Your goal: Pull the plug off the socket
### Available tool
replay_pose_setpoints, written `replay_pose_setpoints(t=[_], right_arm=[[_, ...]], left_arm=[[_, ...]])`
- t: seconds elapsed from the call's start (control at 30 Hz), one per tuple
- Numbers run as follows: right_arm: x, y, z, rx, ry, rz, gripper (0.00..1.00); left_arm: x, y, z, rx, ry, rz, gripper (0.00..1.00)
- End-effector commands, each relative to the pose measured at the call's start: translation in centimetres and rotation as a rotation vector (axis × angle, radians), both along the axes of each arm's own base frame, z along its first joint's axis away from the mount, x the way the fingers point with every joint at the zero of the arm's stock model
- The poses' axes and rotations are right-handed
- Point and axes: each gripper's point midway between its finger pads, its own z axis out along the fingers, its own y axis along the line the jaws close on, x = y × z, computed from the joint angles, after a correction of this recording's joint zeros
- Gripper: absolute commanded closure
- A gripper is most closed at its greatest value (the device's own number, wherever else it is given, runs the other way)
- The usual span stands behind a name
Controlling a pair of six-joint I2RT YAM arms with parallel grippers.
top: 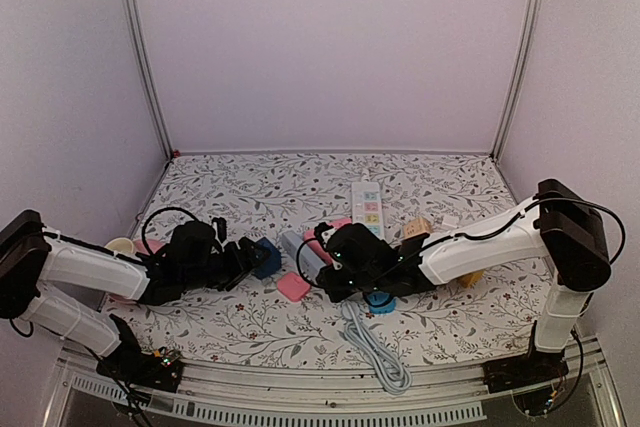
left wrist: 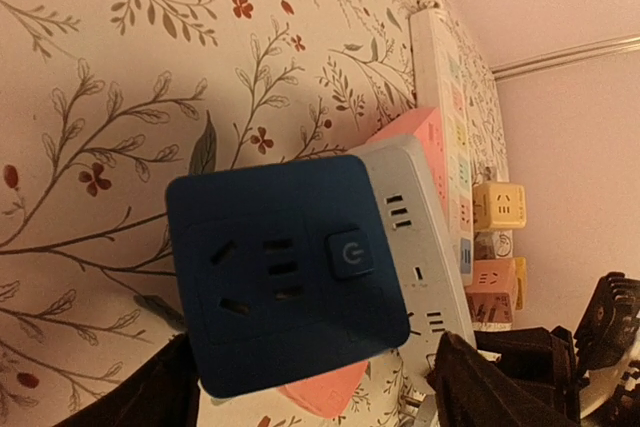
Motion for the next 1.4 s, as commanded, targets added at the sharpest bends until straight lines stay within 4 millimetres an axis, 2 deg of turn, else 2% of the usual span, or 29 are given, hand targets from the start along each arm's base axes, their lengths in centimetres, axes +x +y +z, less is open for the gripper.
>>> replay_pose_setpoints(t=[0.0, 0.17, 0.23, 0.27, 0.6, 0.83, 0.93, 1.0, 1.17, 1.23, 1.3, 1.37], right_arm=[[0.8, 0.9, 1.2, 0.043, -0.011, -0.017, 0.86], [0.8, 1.0, 1.4, 0.047, -0.012, -0.017, 0.84], [0.8, 1.0, 1.6, 0.048, -0.014, -0.018, 0.82], [0.9, 0.9, 1.5, 0.045, -0.014, -0.02, 0.78], [1.0, 0.7, 2.6, 0.053, -0.024, -0.028, 0.66], [1.1, 0.4, 3.7, 0.064, -0.04, -0.035, 0.46], [1.1, 0.1, 4.1, 0.067, -0.046, -0.041, 0.44], [1.1, -0.1, 4.5, 0.068, -0.053, -0.046, 0.38], [1.3, -1.4, 5.7, 0.083, -0.07, -0.069, 0.12], [1.5, -2.1, 6.2, 0.09, -0.08, -0.085, 0.04], [1.7, -2.9, 6.7, 0.098, -0.086, -0.099, 0.0], [1.9, -3.8, 7.0, 0.104, -0.088, -0.117, 0.01]], left_arm=[[0.4, 0.2, 0.9, -0.017, -0.033, 0.009, 0.15], [0.4, 0.3, 1.2, -0.018, -0.04, 0.011, 0.09], [0.4, 0.4, 1.4, -0.017, -0.044, 0.012, 0.05], [0.4, 0.4, 1.4, -0.017, -0.045, 0.013, 0.03], [0.5, 0.5, 2.2, -0.017, -0.068, 0.014, 0.03], [0.6, 0.5, 2.4, -0.018, -0.076, 0.013, 0.03], [0.5, 0.6, 2.5, -0.013, -0.079, 0.014, 0.03], [0.6, 0.7, 2.4, -0.006, -0.08, 0.017, 0.03], [0.6, 1.3, 2.9, 0.02, -0.1, 0.027, 0.03], [0.7, 1.6, 3.2, 0.038, -0.111, 0.035, 0.03], [0.8, 2.0, 3.4, 0.061, -0.122, 0.047, 0.03], [0.9, 2.4, 3.8, 0.087, -0.136, 0.057, 0.03]])
